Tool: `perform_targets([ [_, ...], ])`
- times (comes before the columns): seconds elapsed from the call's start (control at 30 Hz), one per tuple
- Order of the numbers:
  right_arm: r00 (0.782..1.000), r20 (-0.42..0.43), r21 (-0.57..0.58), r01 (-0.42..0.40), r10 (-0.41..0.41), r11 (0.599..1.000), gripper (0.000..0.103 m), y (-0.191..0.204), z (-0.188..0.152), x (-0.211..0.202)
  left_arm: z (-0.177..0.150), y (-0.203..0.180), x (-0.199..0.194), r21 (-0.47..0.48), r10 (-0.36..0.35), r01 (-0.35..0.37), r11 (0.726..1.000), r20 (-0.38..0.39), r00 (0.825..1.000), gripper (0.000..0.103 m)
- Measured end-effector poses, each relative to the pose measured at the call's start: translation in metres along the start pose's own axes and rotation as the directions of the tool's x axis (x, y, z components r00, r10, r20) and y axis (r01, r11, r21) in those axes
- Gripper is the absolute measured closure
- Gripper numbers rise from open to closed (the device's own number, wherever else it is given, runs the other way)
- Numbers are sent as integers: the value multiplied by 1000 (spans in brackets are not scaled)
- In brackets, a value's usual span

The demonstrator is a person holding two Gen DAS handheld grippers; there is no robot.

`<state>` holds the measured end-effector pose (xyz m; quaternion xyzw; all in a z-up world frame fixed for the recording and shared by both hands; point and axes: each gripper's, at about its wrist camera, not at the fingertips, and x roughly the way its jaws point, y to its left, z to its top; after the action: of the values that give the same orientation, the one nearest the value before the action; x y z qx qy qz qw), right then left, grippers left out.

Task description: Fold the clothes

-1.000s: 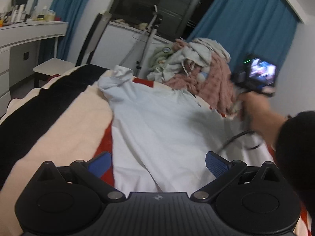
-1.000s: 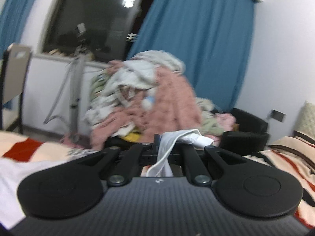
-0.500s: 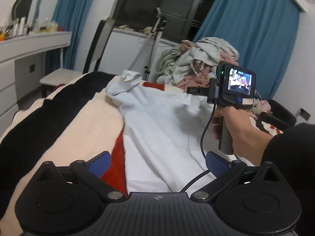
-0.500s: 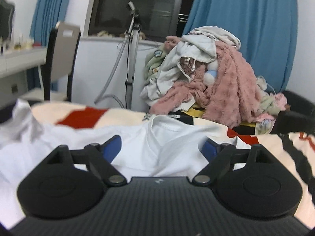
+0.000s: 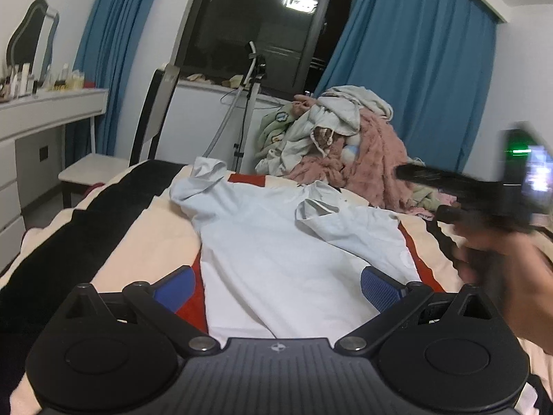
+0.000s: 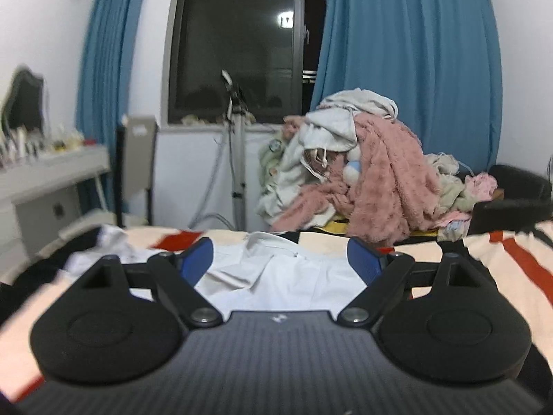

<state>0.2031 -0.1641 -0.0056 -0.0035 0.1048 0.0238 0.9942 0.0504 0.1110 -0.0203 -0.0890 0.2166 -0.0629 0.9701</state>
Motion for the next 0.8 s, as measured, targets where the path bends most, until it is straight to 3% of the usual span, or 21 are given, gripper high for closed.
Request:
perform_targets([
  [0.47, 996, 87, 116, -2, -8, 993, 17, -37, -43, -239, -20, -59, -48, 121, -60, 62, 991, -18, 998, 0],
  [0.63, 998, 40, 123, 41, -46, 992, 17, -41, -71, -263, -26, -73, -48, 137, -76, 81, 987, -40, 996, 0],
  [0.8, 996, 32, 159, 73, -79, 985, 17, -52, -70, -263, -35, -87, -44, 200, -80, 90, 976, -58, 995, 0],
])
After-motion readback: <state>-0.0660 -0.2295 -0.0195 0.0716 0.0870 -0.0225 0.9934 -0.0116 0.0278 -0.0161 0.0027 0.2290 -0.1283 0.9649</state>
